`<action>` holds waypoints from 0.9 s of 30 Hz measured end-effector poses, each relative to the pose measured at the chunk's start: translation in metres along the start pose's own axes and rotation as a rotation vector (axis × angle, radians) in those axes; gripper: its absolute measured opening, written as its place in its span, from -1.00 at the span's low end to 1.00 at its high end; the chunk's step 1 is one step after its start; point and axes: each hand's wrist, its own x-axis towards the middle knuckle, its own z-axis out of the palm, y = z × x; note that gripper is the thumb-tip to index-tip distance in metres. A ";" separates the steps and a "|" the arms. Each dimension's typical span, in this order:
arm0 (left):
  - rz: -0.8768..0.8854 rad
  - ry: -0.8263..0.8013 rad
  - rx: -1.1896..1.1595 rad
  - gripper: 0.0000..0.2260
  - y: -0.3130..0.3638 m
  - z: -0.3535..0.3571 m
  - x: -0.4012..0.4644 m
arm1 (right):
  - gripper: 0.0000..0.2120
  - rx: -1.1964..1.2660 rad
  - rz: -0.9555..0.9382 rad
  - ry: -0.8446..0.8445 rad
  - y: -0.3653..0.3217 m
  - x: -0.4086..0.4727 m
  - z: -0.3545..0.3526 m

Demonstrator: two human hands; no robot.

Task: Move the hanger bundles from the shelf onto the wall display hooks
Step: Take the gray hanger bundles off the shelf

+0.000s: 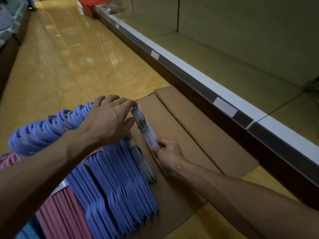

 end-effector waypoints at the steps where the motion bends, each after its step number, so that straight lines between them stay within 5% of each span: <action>1: -0.015 -0.004 0.011 -0.60 -0.002 0.002 -0.001 | -0.58 0.007 -0.002 -0.006 0.001 0.003 0.006; 19: -0.019 -0.087 0.368 -0.55 -0.007 0.011 -0.006 | -0.53 -0.049 -0.003 -0.155 0.007 0.017 0.023; 27: 0.047 0.139 0.000 -0.67 0.015 0.002 -0.018 | -0.67 -0.433 -0.184 -0.185 0.003 0.006 -0.028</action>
